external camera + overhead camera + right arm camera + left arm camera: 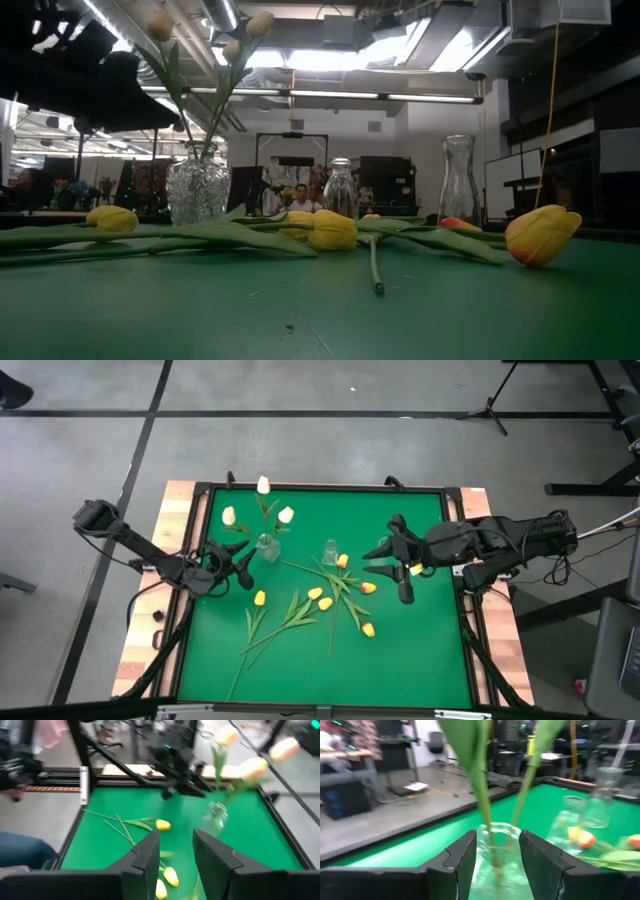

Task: Sort flowers into vase by color
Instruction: Put the bottom yellow red flower into the middle transparent vase

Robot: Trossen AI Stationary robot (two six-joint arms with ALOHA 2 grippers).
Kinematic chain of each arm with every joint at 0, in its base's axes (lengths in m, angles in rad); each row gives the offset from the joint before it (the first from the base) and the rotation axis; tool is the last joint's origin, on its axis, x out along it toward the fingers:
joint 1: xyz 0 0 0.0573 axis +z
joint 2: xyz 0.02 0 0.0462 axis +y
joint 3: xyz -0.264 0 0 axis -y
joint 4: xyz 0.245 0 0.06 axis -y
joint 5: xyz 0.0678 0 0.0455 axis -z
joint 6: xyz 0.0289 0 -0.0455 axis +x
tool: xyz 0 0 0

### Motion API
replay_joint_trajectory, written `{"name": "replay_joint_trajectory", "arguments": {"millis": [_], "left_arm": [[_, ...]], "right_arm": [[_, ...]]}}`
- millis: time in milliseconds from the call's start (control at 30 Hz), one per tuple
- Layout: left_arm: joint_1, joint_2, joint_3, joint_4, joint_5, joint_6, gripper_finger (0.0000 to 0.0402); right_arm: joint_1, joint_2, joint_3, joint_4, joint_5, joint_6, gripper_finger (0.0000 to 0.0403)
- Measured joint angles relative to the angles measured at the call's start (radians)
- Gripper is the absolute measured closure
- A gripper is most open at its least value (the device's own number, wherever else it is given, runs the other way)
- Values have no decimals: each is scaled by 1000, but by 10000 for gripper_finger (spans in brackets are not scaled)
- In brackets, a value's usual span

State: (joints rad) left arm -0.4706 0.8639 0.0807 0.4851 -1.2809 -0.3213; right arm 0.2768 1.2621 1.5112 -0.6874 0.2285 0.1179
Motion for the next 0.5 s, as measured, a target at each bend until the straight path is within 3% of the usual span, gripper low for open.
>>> {"name": "replay_joint_trajectory", "arguments": {"millis": [267, 500], "left_arm": [[-121, 0, 0, 2, 177, -199, 254], [-219, 0, 0, 8, 400, -378, 254]], "right_arm": [[0, 64, -40, -153, 164, 266, 286], [-2, 182, -199, 22, 130, 297, 286]]}}
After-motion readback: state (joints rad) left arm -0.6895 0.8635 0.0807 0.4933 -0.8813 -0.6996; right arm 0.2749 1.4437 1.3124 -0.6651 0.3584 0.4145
